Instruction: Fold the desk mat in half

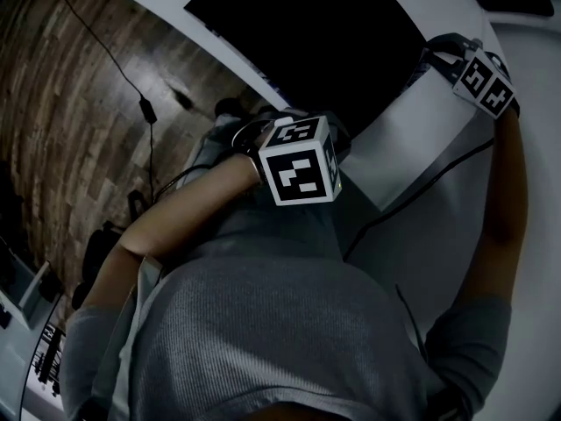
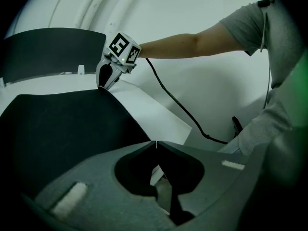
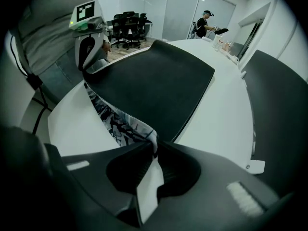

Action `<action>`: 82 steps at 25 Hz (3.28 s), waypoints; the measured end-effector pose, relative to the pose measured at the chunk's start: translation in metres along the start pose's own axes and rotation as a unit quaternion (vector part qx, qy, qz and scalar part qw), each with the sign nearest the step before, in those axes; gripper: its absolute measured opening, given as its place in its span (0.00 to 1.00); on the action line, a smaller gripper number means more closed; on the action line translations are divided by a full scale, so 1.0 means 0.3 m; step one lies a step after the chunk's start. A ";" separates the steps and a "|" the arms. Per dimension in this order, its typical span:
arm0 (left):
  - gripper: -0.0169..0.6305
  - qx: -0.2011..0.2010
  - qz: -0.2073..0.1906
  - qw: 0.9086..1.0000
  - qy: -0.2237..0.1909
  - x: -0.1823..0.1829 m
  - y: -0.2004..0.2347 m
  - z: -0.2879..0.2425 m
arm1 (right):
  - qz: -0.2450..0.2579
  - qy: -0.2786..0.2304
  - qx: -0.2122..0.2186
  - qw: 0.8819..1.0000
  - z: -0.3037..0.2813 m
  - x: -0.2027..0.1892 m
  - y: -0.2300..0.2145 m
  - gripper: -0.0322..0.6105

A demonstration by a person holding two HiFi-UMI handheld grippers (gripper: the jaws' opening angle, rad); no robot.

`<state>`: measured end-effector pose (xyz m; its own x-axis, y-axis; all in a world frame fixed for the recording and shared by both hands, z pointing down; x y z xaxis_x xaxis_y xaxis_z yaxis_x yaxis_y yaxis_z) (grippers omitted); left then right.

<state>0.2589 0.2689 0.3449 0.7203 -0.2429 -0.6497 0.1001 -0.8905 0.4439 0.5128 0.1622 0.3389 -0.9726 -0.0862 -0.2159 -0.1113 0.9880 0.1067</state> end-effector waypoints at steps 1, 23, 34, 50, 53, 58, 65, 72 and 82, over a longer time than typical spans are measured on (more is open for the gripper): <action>0.05 -0.002 -0.005 1.000 0.002 0.003 -0.002 -0.003 | 0.003 0.006 0.004 1.000 0.002 -0.006 0.005 0.10; 0.03 0.042 -0.037 0.992 -0.115 0.038 0.071 0.231 | -0.204 -0.044 -0.147 0.967 0.147 -0.086 0.188 0.16; 0.03 0.074 -0.037 0.940 -0.331 0.102 0.147 0.478 | -0.394 -0.251 -0.373 0.802 0.182 0.171 0.298 0.10; 0.03 0.122 -0.080 0.893 -0.426 0.129 0.018 0.634 | -0.352 -0.430 -0.483 0.677 0.423 0.657 0.506 0.05; 0.03 0.123 -0.073 0.885 -0.443 0.137 0.001 0.658 | -0.349 -0.455 -0.480 0.663 0.426 0.719 0.527 0.05; 0.03 0.125 -0.067 0.882 -0.450 0.137 -0.006 0.673 | -0.359 -0.498 -0.465 0.637 0.440 0.767 0.525 0.05; 0.03 0.135 -0.069 0.879 -0.453 0.162 -0.015 0.684 | -0.365 -0.498 -0.462 0.636 0.417 0.780 0.524 0.05; 0.03 0.138 -0.070 0.873 -0.462 0.163 -0.019 0.690 | -0.368 -0.489 -0.458 0.645 0.419 0.782 0.517 0.05; 0.03 0.149 -0.063 0.877 -0.452 0.144 -0.010 0.698 | -0.368 -0.483 -0.453 0.653 0.416 0.776 0.503 0.05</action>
<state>0.1461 0.1805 0.1864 -0.1357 -0.2213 -0.9657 -0.1400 -0.9607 0.2398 0.2952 0.3072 0.1835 -0.0552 0.0577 -0.9968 -0.9764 0.2057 0.0660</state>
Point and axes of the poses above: the fingertips, and each gripper's own axes: z backward along the fingers, y to its left, x out of its top, the point moved 10 cm from there along z, backward along the fingers, and after that the axes turned 8 degrees about z, right-handed, at the moved point
